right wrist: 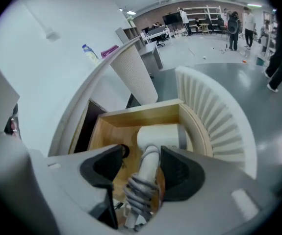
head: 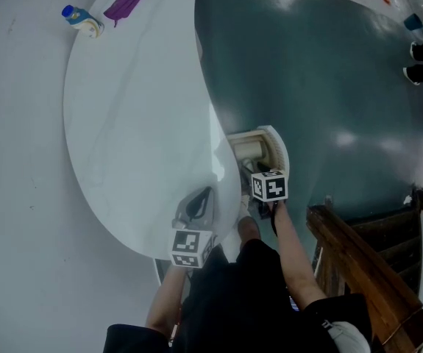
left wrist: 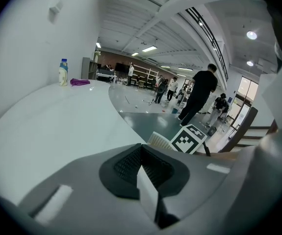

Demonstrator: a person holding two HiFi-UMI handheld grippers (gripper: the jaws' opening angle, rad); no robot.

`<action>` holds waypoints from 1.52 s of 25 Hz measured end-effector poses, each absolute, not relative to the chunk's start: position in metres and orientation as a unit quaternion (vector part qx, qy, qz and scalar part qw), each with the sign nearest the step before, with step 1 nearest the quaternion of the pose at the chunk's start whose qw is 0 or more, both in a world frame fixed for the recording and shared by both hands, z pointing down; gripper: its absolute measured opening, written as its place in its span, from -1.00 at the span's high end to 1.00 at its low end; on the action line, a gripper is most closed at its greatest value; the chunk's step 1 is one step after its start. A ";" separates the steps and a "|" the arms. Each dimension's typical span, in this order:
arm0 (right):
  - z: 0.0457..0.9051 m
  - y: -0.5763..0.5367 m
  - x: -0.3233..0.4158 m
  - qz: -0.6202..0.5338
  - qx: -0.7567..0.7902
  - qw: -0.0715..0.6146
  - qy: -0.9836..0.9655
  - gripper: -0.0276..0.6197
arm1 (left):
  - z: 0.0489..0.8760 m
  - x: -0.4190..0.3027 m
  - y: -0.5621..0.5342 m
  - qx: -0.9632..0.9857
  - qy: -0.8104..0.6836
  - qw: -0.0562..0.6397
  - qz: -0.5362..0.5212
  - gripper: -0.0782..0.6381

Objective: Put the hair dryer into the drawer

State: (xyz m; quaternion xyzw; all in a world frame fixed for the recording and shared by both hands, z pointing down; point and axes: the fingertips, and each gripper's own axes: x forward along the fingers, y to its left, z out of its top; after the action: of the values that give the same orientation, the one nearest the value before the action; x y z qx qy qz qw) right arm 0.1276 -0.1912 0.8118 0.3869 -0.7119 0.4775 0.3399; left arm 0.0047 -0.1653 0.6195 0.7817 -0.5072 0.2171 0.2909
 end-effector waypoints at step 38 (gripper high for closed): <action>0.443 -0.133 0.123 0.180 0.539 0.138 -0.811 0.77 | 0.404 -0.021 -0.117 0.854 -0.492 0.132 0.106 0.76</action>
State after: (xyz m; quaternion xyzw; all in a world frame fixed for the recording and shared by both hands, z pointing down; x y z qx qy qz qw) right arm 0.1228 -0.1332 0.4432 0.5394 -0.8108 0.1802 0.1385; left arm -0.0208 -0.1173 0.4044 0.8538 -0.4922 0.1064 0.1320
